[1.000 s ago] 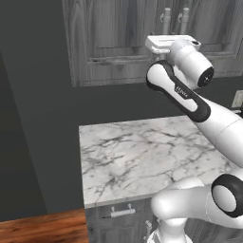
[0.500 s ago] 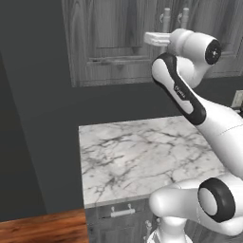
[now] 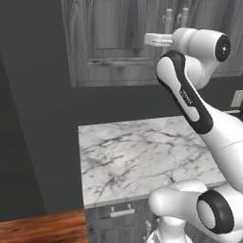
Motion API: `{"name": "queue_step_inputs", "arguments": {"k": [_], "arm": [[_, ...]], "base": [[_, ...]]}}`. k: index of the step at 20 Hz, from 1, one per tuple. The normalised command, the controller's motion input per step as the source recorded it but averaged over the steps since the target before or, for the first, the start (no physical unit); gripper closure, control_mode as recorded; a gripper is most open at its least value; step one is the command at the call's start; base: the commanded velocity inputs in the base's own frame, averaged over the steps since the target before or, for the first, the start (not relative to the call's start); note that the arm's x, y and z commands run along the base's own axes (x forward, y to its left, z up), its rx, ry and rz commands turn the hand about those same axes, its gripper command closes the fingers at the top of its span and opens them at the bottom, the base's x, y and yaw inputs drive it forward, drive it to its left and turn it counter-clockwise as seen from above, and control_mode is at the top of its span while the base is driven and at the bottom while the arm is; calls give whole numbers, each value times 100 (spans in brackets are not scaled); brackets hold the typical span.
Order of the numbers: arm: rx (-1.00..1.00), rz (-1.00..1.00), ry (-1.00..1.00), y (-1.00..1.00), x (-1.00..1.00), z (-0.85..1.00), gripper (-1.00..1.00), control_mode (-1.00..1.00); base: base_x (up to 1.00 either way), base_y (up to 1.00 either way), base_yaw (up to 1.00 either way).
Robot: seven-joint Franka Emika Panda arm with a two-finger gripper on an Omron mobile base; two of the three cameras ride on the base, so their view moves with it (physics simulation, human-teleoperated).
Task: The dining table condiment station is running low on condiment bottle. Refill the condiment station by opening the cabinet and taking the condiment bottle from the cabinet and placing it on the dining table.
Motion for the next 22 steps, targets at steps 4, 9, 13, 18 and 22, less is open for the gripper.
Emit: {"name": "queue_step_inputs", "arguments": {"k": [4, 9, 13, 18, 22], "arm": [[0, 7, -9, 47, -100, 0, 100, -100], [0, 7, -4, 50, -100, 0, 100, -100], [0, 6, 0, 65, -100, 0, 100, -100], [0, 3, 2, 84, -100, 0, 100, -100], [0, 1, 2, 83, -86, -14, -100, -100]], "base": [[0, 0, 0], [0, 0, 0], [0, 0, 0], [0, 0, 0], [0, 0, 0]]}}
